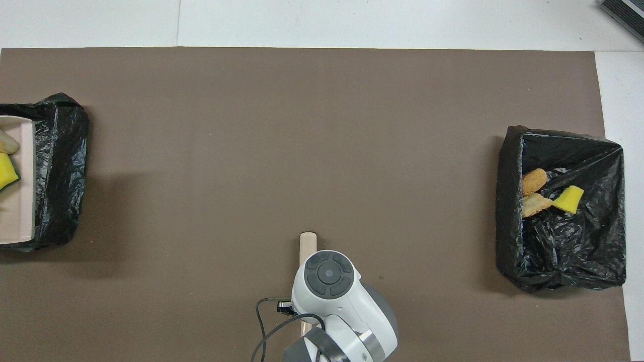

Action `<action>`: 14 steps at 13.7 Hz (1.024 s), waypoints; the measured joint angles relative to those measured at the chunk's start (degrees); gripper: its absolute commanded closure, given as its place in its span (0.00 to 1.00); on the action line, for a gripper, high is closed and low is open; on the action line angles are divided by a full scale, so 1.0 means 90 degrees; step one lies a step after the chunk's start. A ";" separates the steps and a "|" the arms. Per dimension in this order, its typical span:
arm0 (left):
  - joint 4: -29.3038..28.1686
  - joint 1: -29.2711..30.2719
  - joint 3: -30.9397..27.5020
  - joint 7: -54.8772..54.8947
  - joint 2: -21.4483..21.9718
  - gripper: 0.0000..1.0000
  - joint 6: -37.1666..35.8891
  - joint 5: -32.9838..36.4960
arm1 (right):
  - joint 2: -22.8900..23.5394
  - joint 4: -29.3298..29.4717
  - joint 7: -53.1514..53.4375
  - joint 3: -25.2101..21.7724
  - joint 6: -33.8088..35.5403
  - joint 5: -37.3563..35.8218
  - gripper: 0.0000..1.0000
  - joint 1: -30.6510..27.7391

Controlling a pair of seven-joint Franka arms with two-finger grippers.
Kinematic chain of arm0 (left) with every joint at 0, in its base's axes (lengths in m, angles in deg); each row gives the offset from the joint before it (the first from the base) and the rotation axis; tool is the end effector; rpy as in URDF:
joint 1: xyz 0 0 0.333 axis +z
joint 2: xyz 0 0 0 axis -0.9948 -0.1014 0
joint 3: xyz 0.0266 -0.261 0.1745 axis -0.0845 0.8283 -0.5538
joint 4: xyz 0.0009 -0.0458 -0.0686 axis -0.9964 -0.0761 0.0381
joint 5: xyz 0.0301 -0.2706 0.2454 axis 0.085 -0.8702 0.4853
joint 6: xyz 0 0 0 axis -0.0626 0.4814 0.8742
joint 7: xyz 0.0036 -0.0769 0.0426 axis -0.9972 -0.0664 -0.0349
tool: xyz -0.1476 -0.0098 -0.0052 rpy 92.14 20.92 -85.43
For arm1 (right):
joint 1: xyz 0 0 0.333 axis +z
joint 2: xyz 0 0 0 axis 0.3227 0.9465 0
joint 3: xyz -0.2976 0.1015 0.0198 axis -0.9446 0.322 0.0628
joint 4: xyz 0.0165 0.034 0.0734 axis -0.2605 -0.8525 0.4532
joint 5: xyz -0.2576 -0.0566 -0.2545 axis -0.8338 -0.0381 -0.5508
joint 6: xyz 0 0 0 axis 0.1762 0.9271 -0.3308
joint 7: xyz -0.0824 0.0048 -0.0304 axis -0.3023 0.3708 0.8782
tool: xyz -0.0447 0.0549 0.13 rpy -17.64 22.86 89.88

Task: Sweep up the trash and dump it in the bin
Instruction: 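Set the brush on the table and open the right gripper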

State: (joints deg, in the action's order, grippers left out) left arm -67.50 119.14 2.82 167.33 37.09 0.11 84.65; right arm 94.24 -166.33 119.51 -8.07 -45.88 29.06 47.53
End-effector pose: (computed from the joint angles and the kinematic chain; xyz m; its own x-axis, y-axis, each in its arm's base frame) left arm 0.5363 0.3084 0.5246 0.0417 -0.9953 0.0878 -0.9989 -0.0394 0.0272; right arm 0.3233 0.3940 0.3033 0.9382 -0.0515 -0.3421 -0.0884 -0.9917 -0.0933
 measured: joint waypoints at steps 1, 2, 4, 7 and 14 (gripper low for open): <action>0.0018 -0.0006 0.0050 0.0000 -0.0012 1.00 0.0208 0.0284 | 0.0020 0.0041 0.0001 -0.0006 0.0000 0.0005 0.59 -0.0029; 0.0024 -0.0015 0.0082 0.0000 -0.0024 1.00 0.0407 0.0507 | 0.0035 0.0077 0.0001 -0.0010 0.0000 0.0007 0.54 -0.0094; 0.0024 -0.0078 0.0153 0.0010 -0.0087 1.00 0.0825 0.1159 | 0.0037 0.0146 0.0001 -0.0016 0.0000 0.0007 0.50 -0.0324; -0.0089 -0.0595 0.0173 -0.0382 -0.0267 1.00 0.1295 0.2361 | 0.0004 0.0396 0.0001 -0.0020 0.0010 0.0008 0.34 -0.0585; -0.0431 -0.1443 0.0176 -0.1660 -0.0200 1.00 0.1390 0.5507 | -0.1099 0.1449 -0.0312 -0.0094 0.2058 -0.0252 0.00 -0.2109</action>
State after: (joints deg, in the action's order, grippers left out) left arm -71.38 106.15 4.41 152.39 35.28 12.61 134.21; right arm 84.35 -153.28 116.71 -8.91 -27.36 26.79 28.54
